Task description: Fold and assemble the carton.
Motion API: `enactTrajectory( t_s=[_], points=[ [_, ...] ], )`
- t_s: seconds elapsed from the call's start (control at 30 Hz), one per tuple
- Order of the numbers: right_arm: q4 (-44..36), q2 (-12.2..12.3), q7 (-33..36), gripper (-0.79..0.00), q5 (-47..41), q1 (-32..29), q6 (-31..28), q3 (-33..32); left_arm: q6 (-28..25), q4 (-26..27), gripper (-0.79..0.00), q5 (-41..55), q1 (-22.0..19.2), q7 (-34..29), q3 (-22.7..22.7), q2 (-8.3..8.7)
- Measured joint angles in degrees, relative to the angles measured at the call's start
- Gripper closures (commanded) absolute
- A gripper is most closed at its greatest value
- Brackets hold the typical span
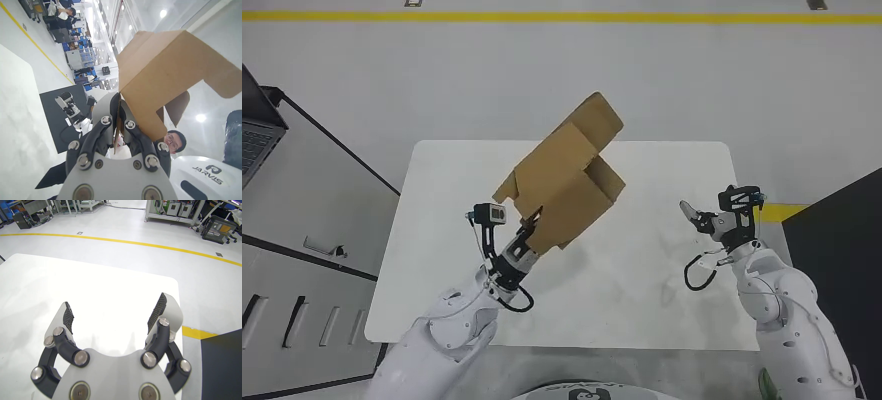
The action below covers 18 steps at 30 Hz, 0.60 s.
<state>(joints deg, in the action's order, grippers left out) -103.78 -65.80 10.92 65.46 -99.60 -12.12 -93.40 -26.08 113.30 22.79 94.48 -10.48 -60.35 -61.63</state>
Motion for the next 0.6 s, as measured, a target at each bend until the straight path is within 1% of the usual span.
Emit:
enactTrajectory(
  t_s=[0.2, 0.4, 0.47, 0.6],
  points=[
    [0.0, 0.0, 0.0, -0.785, 0.0, 0.0, 0.0, 0.0, 1.1, 0.3, 0.0, 6.6, 0.7, -0.8, -0.8, -0.28],
    [0.0, 0.0, 0.0, -0.785, 0.0, 0.0, 0.0, 0.0, 1.1, 0.5, 0.0, 9.2, 1.2, -1.4, -1.6, -0.55],
    [0.0, 0.0, 0.0, -0.785, 0.0, 0.0, 0.0, 0.0, 0.6, 0.2, 0.0, 7.4, 1.1, -1.8, -2.2, -0.57],
    [0.0, 0.0, 0.0, -0.785, 0.0, 0.0, 0.0, 0.0, -0.3, 0.1, 0.0, -0.6, 1.1, -0.8, -3.2, -0.62]
  ],
)
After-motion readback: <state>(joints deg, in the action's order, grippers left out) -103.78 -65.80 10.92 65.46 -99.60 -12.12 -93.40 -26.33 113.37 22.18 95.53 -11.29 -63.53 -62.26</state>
